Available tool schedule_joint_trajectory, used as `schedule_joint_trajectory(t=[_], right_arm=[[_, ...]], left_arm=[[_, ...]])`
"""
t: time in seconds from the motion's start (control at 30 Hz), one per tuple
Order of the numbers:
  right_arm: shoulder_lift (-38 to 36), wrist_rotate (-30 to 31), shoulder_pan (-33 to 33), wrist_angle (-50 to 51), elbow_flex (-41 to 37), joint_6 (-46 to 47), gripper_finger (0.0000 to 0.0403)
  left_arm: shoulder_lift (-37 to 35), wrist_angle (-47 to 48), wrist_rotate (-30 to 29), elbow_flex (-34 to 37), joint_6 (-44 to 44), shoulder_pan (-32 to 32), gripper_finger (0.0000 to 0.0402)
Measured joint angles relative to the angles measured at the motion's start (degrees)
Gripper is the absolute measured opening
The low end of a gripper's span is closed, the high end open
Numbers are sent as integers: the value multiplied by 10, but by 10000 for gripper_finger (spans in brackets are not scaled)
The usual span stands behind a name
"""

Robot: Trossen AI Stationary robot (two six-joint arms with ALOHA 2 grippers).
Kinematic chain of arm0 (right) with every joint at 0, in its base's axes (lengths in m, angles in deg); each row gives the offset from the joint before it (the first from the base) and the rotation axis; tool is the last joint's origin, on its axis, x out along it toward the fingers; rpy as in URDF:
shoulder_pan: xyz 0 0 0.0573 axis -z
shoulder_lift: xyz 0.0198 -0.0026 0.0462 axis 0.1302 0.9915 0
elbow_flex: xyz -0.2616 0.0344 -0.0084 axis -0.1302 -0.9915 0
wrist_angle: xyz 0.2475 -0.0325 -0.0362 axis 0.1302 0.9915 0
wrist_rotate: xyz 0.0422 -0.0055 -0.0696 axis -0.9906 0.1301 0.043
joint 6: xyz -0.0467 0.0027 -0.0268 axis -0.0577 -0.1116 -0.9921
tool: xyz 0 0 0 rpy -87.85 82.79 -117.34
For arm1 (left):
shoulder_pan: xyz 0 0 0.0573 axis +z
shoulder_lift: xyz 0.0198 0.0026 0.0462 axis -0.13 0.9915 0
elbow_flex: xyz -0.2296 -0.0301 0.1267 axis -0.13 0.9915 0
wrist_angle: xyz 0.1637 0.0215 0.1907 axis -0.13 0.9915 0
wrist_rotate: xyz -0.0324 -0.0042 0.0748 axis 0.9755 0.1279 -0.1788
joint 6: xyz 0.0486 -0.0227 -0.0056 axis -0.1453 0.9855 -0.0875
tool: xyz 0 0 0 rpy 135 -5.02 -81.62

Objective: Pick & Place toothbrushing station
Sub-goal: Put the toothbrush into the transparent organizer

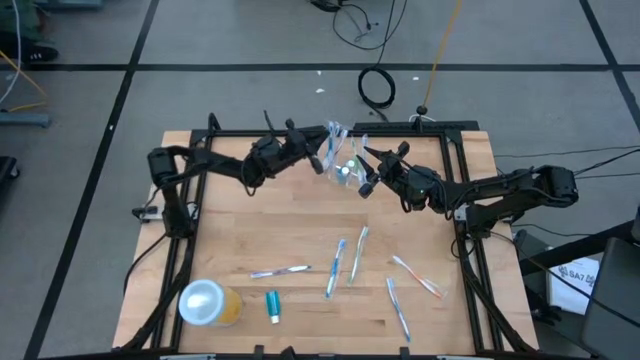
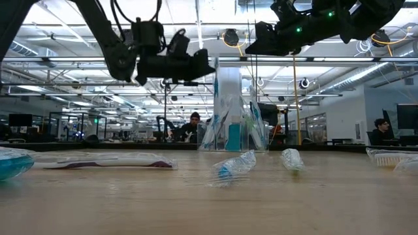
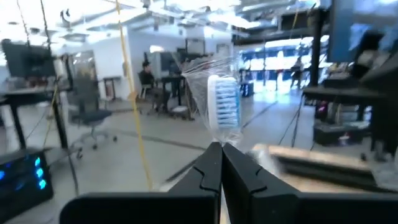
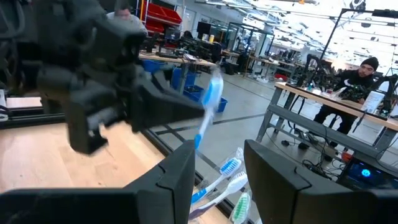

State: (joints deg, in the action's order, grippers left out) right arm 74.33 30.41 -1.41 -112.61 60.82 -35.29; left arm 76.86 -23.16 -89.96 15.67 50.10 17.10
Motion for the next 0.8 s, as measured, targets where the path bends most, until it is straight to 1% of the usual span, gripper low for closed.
schedule_joint_trajectory(t=[0.1, 0.23, 0.33, 0.4, 0.5, 0.57, 0.67, 0.8], right_arm=[[0, 0, 0, 0, 0, 0, 130], [0, 0, 0, 0, 0, 0, 130], [0, 0, 0, 0, 0, 0, 130], [0, 0, 0, 0, 0, 0, 130], [0, 0, 0, 0, 0, 0, 130], [0, 0, 0, 0, 0, 0, 130], [0, 0, 0, 0, 0, 0, 130], [0, 0, 0, 0, 0, 0, 130]], left_arm=[[14, -1, -20, 0, 0, 7, 2], [19, 2, -29, 0, -1, 11, 2], [19, 8, -41, 0, -25, 10, 2], [19, -6, -54, 0, -41, 9, 2], [15, -33, -55, 0, -49, 12, 2], [15, -33, -55, 0, -57, 12, 1], [15, 2, -55, 0, -67, 12, 2], [15, 71, -56, 0, -55, 11, 1]])
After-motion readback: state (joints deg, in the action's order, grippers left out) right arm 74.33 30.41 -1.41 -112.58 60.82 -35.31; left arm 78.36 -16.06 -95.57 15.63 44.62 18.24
